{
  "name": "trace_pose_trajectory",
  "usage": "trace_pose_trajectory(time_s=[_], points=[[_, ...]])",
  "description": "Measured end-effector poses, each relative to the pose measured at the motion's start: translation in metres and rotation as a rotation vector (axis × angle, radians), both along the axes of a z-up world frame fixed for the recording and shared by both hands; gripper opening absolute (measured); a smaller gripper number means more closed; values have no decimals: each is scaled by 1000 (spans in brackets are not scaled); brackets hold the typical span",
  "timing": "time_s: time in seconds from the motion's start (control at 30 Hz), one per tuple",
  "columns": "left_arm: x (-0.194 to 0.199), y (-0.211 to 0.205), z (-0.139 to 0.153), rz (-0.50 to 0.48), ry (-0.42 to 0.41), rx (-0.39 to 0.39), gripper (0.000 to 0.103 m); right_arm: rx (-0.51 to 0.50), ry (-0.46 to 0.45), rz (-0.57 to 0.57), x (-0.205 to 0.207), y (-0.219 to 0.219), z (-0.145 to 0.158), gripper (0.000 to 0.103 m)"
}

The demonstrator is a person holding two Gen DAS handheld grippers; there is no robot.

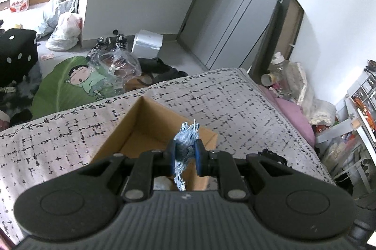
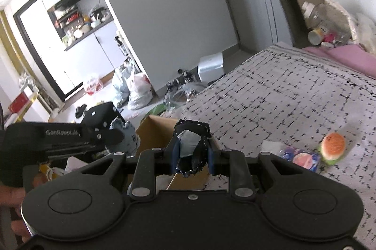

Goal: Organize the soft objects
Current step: 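Carry the blue cloth in the left tool while the right tool carries the black item, both toward the box, then open the left gripper over the box while the right gripper opens to drop the black item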

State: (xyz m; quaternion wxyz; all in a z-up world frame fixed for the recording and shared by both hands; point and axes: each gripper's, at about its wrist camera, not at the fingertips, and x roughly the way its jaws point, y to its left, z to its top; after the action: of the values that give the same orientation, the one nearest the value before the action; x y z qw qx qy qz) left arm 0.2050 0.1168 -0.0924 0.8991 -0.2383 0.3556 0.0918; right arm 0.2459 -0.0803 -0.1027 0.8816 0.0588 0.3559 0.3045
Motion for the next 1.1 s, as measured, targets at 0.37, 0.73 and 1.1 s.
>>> trace_pose_trajectory(time_s=[0.37, 0.73, 1.1], points=[[11, 38, -36, 4, 71, -18, 16, -45, 31, 47, -3, 42, -19, 25], [23, 46, -62, 1, 160, -4, 20, -46, 57, 55, 4, 58, -29, 25], [15, 48, -44, 1, 155, 26, 46, -15, 68, 72, 2, 65, -32, 45]])
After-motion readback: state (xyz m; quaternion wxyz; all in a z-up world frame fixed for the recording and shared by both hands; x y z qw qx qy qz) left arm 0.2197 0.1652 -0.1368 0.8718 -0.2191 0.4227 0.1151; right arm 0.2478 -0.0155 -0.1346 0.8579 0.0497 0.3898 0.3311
